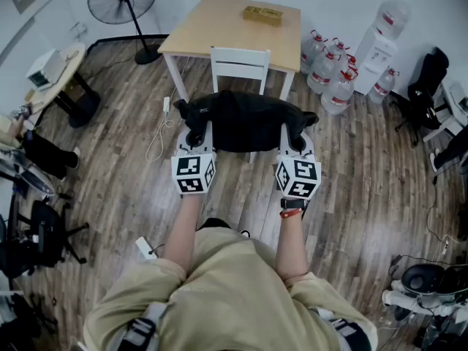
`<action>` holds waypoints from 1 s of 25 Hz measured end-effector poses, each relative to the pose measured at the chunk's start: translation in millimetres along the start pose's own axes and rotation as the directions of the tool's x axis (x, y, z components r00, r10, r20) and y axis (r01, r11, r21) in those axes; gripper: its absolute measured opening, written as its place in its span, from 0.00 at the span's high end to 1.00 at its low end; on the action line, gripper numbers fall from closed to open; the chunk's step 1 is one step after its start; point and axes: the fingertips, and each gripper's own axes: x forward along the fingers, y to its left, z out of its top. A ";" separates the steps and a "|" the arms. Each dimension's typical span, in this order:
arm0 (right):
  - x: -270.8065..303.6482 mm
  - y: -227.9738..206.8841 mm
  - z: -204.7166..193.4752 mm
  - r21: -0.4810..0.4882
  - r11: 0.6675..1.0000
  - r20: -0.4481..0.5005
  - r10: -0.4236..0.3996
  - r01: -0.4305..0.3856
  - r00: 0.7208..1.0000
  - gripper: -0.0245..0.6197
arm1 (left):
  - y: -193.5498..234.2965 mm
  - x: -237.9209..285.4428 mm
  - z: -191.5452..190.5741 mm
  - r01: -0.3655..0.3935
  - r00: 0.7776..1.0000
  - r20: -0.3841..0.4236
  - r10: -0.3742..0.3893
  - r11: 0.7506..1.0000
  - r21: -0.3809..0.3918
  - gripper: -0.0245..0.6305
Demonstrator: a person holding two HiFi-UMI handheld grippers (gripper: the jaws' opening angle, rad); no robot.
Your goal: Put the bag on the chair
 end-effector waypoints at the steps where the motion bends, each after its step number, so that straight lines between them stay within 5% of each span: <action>1: 0.6 -4.6 0.1 0.009 1.000 0.003 0.009 -0.009 1.000 0.90 | -4.4 1.2 0.6 -0.001 1.000 0.007 0.001 1.000 -0.004 0.90; 11: 37.5 -15.2 -18.3 0.057 0.997 -0.038 0.045 -0.043 0.998 0.90 | 4.7 25.1 -19.6 -0.013 1.000 -0.009 0.013 0.999 -0.042 0.90; 25: 227.1 3.5 -16.6 -0.005 0.994 -0.131 0.104 -0.106 0.986 0.90 | 114.0 175.4 -30.0 -0.058 0.998 -0.048 0.051 0.988 -0.145 0.90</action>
